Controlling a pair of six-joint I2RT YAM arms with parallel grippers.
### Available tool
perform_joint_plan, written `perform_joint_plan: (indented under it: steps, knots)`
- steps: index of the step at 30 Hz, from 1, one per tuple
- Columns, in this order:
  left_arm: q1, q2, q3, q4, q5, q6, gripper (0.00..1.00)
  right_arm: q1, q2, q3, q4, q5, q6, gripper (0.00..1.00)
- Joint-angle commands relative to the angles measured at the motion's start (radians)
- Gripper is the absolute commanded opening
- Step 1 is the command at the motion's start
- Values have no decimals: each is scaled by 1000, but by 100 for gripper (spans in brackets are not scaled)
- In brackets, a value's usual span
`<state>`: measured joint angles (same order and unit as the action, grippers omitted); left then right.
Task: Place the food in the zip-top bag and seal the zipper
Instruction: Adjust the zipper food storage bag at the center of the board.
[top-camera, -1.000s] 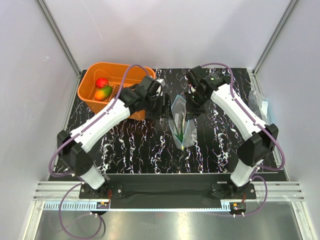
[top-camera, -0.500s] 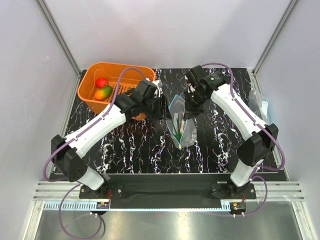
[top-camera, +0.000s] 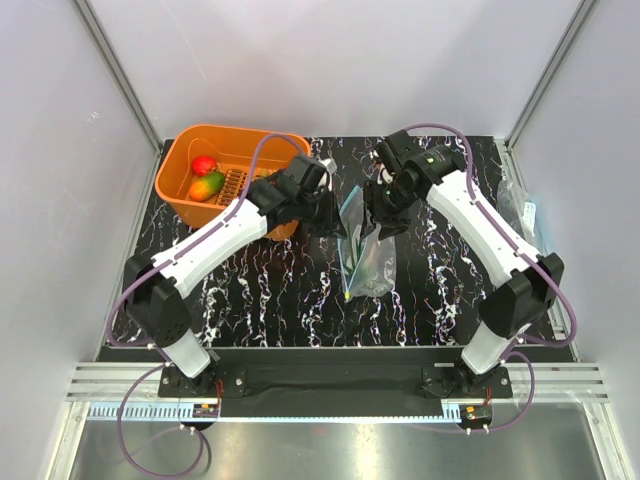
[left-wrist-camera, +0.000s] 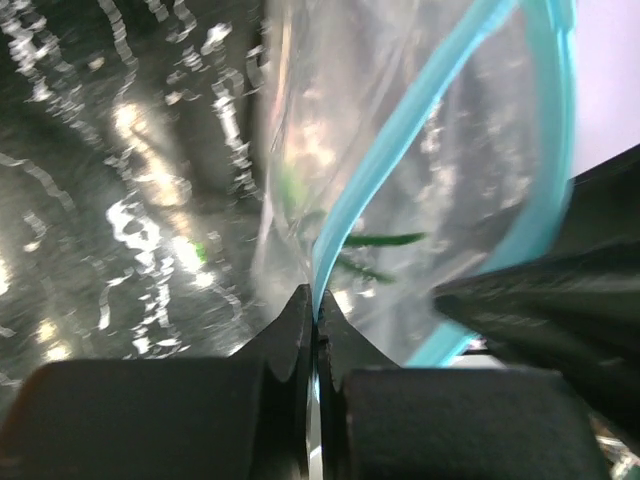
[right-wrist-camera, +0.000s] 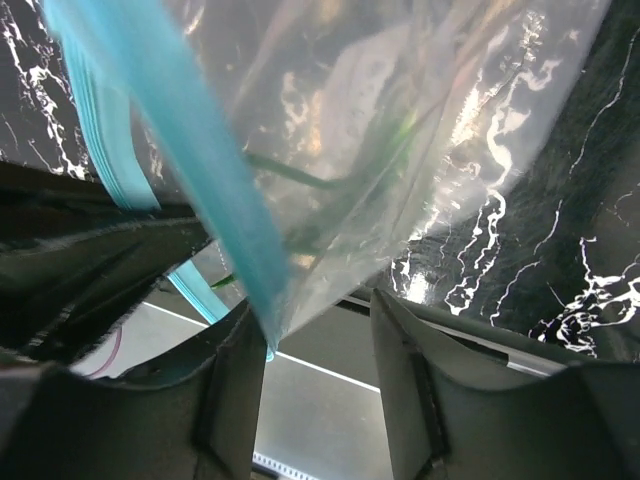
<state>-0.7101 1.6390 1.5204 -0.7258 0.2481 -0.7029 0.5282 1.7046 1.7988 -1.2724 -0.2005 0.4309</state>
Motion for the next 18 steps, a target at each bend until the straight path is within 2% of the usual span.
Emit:
perform_joint_plan:
  steps: [1, 11, 18]
  knots:
    - [40, 19, 95, 40, 101, -56, 0, -4, -92, -28, 30, 41, -23, 53]
    - [60, 50, 156, 60, 137, -102, 0, 12, -126, -88, 51, 105, -11, 53]
    - [64, 58, 167, 63, 168, -106, 0, 13, -126, -95, 142, 131, 0, 51]
